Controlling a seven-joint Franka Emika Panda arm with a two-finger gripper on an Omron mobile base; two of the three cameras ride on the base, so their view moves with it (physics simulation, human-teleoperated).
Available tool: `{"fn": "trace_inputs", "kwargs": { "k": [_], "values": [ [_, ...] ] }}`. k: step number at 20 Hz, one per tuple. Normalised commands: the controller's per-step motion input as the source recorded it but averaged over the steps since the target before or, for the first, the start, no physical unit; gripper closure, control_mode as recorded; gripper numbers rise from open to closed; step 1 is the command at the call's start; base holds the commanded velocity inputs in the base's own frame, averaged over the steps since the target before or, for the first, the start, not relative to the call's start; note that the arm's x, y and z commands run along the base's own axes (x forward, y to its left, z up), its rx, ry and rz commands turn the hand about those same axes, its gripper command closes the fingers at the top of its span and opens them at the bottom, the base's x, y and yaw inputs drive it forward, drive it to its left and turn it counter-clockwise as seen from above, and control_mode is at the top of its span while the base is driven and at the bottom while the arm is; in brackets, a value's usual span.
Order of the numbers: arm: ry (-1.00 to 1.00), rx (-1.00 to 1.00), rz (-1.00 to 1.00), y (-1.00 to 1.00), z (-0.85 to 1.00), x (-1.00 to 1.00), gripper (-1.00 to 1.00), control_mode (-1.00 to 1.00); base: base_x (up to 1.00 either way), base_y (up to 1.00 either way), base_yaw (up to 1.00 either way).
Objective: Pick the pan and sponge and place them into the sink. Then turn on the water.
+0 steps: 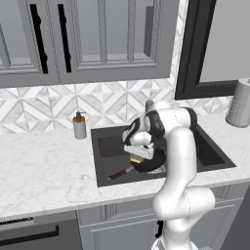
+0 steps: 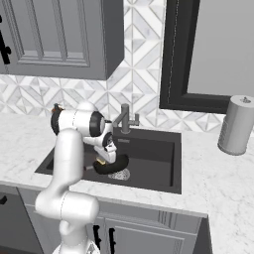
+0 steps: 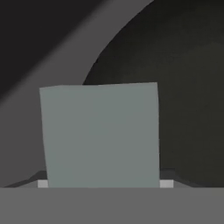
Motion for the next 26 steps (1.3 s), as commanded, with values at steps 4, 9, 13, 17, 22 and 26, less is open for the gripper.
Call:
{"fn": "trace_inputs", "kwargs": {
  "k": [4, 9, 13, 17, 22, 26],
  "values": [
    [0.00, 0.00, -0.01, 0.00, -0.41, 0.19, 1.00, -1.00, 0.00, 0.00, 0.00],
    [0.00, 0.00, 0.00, 0.00, -0.15, 0.00, -1.00, -1.00, 0.00, 0.00, 0.00],
    [0.00, 0.00, 0.00, 0.00, 0.00, 0.00, -1.00, -1.00, 0.00, 0.00, 0.00],
    [0.00, 0.00, 0.00, -0.09, 0.11, 0.00, -1.00, -1.00, 0.00, 0.00, 0.00],
    [0.00, 0.00, -0.01, -0.07, 0.43, -0.16, -1.00, -1.00, 0.00, 0.00, 0.00],
    [0.01, 0.00, -0.04, -0.09, 0.50, -0.13, -1.00, -1.00, 0.00, 0.00, 0.00]
  ]
}}
